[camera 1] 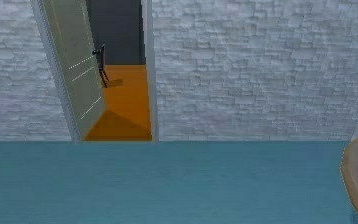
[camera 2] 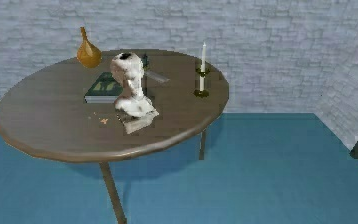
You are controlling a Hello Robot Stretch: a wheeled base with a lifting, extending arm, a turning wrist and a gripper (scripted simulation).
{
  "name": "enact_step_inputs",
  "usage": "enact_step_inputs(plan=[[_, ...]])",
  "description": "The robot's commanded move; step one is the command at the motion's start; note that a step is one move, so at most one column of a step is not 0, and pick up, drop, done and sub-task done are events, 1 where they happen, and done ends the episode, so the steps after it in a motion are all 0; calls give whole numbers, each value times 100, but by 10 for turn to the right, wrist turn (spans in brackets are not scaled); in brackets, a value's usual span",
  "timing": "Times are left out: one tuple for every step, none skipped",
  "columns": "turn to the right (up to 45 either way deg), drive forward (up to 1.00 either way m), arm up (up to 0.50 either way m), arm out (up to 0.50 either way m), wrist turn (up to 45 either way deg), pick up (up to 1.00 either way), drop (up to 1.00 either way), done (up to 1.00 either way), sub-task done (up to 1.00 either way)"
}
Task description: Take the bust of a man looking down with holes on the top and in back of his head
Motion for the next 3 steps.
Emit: enact_step_inputs(plan=[[0,0,50,0,0,0,0,0,0],[0,0,38,0,0,0,0,0,0],[0,0,0,50,0,0,0,0,0]])
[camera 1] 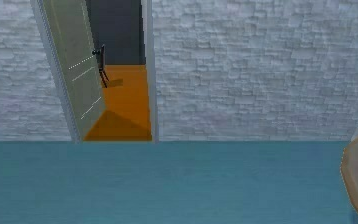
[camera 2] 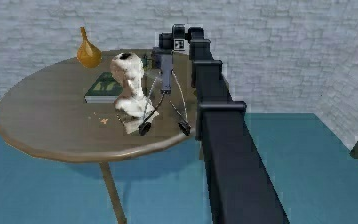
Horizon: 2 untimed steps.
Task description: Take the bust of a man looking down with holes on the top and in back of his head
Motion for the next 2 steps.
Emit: enact_step_inputs(plan=[[0,0,0,0,450,0,0,0,0],[0,0,0,0,450,0,0,0,0]])
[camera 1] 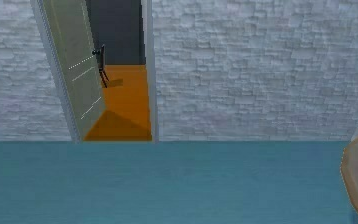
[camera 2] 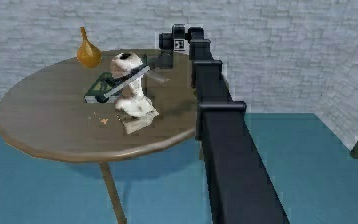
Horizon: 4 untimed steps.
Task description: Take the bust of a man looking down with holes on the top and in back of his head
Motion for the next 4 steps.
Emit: enact_step_inputs(plan=[[0,0,0,0,240,0,0,0,0],[0,0,-26,0,0,0,0,0,0],[0,0,0,0,0,100,0,0,0],[0,0,10,0,0,0,0,0,0]])
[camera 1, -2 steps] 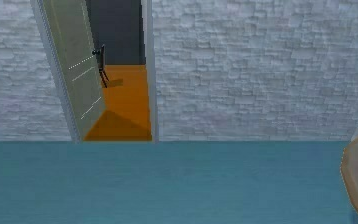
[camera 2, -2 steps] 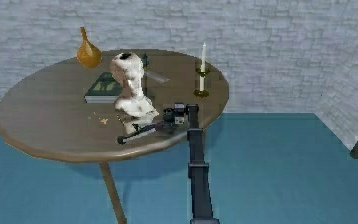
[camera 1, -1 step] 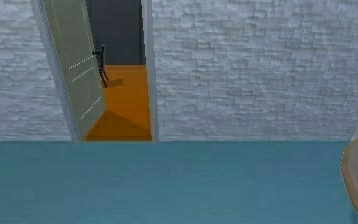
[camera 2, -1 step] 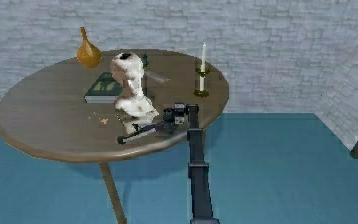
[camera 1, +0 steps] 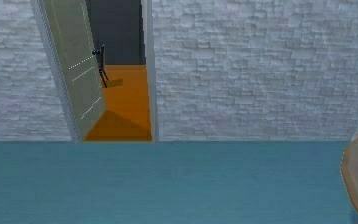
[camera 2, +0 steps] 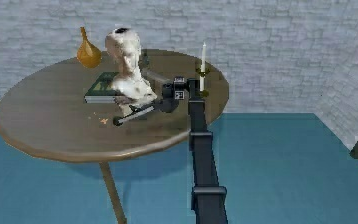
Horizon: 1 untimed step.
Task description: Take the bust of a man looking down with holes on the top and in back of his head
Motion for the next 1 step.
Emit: enact_step_inputs(plan=[[0,0,0,0,0,0,0,100,0]])
